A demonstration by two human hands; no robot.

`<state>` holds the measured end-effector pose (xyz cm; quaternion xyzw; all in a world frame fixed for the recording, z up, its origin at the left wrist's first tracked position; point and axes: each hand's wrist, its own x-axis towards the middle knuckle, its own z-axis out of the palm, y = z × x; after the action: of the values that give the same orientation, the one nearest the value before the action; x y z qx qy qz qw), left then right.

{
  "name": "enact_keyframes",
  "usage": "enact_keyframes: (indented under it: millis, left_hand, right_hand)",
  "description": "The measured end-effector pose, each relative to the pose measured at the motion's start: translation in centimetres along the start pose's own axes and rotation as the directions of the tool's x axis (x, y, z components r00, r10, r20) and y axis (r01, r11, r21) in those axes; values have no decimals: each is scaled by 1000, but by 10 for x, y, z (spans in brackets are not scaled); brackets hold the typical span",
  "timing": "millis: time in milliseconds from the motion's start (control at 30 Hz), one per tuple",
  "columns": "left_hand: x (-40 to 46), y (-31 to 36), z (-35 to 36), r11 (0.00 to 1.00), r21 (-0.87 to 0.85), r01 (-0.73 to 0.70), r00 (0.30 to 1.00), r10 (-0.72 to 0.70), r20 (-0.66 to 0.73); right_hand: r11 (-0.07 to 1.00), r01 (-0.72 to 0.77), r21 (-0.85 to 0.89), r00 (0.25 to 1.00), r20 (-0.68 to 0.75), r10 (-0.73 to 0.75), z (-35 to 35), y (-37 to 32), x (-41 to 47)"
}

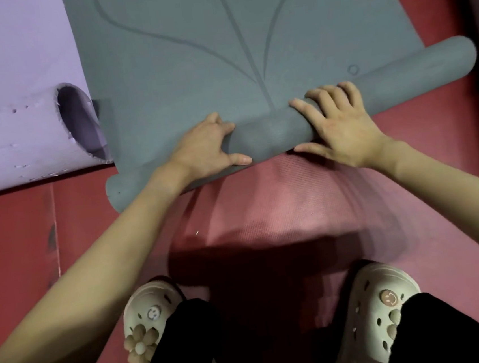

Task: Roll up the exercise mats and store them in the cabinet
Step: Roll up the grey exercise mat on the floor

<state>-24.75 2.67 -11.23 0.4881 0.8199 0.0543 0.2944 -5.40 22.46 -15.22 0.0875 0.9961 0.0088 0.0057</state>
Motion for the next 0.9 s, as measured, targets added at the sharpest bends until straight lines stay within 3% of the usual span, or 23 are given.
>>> enact_keyframes:
  millis: [67, 200, 267, 367, 500, 667, 833, 900]
  left_hand:
    - [-2, 4, 2, 999, -22, 31, 999, -32, -23]
    - [-19, 17, 24, 983, 183, 32, 949, 28, -315]
    - [-22, 24, 34, 957, 283, 59, 936, 45, -349]
    - [-12, 24, 33, 964, 250, 93, 949, -9, -316]
    - [-2, 17, 20, 976, 207, 67, 963, -9, -268]
    - [6, 15, 8, 982, 172, 78, 980, -44, -195]
    - [1, 13, 16, 944, 309, 112, 974, -42, -224]
    - [3, 14, 10, 950, 290, 114, 974, -49, -221]
  right_hand:
    - [1000, -1, 19, 999, 38, 0, -3, 5, 9]
    - [998, -15, 63, 976, 217, 1, -16, 15, 33]
    - [994, -43, 99, 945, 328, 8, -23, 19, 43]
    - [991, -40, 127, 912, 411, -16, -27, 20, 56]
    - [990, -35, 133, 933, 359, -16, -27, 18, 53]
    - [998, 36, -59, 974, 224, -22, -16, 3, 48]
    - [981, 130, -146, 979, 178, -103, -21, 10, 58]
    - [982, 141, -126, 977, 175, -118, -24, 10, 60]
